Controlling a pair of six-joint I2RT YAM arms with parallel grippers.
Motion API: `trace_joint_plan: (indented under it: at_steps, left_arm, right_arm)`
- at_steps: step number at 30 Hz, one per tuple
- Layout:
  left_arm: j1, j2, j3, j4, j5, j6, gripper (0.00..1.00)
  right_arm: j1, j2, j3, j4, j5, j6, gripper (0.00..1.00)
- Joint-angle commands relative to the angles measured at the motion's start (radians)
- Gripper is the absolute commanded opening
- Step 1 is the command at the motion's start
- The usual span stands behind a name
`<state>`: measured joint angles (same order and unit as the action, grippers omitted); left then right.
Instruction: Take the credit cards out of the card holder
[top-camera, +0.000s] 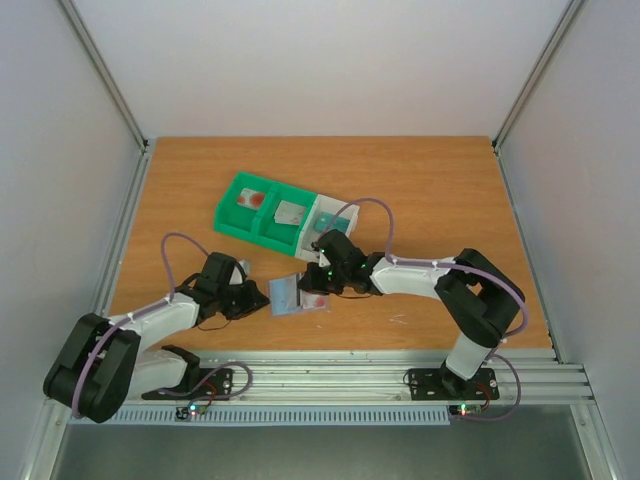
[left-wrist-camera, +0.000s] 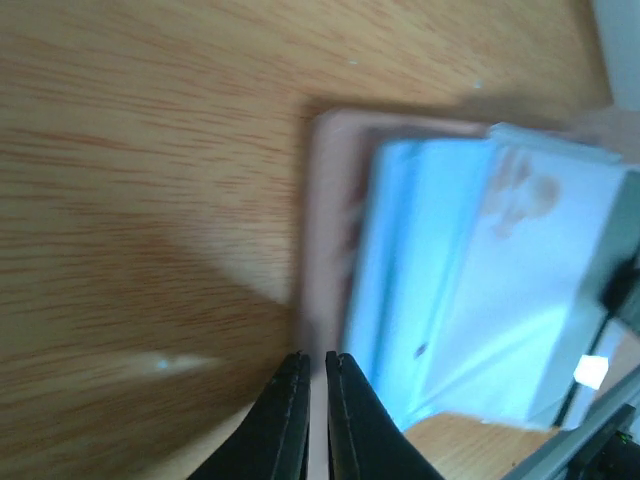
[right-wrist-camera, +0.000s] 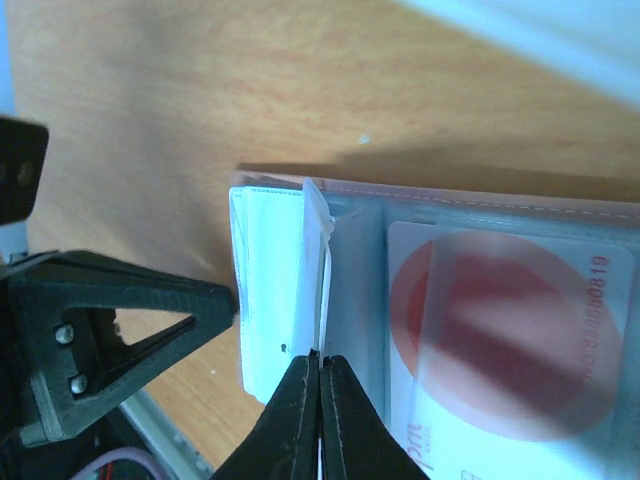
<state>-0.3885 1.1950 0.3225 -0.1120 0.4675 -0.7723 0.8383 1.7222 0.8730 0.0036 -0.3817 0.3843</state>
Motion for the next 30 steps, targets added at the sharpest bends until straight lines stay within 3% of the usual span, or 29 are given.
trace_joint_plan:
  at_steps: [1, 12, 16, 21, 30]
  left_arm:
    - [-0.004, -0.016, -0.002, -0.043, -0.05, 0.021, 0.1]
    - [-0.004, -0.086, 0.05, -0.071, -0.004, 0.003, 0.19]
    - [-0.005, -0.091, 0.038, 0.054, 0.084, -0.002, 0.19]
    - [-0.004, -0.023, 0.044, 0.153, 0.141, -0.005, 0.19]
    - [-0.004, 0.067, 0.06, 0.261, 0.227, -0.016, 0.18]
  right_arm:
    - [-0.021, -0.049, -0.033, -0.071, 0.087, -0.019, 0.01]
    - [-0.022, -0.137, -0.035, -0.129, 0.12, -0.046, 0.01]
    - [-0.022, -0.106, -0.096, 0.045, 0.069, -0.017, 0.01]
    - [-0.024, -0.074, -0.125, 0.137, 0.038, 0.03, 0.01]
    - [-0.05, -0.188, -0.119, -0.044, 0.121, -0.022, 0.01]
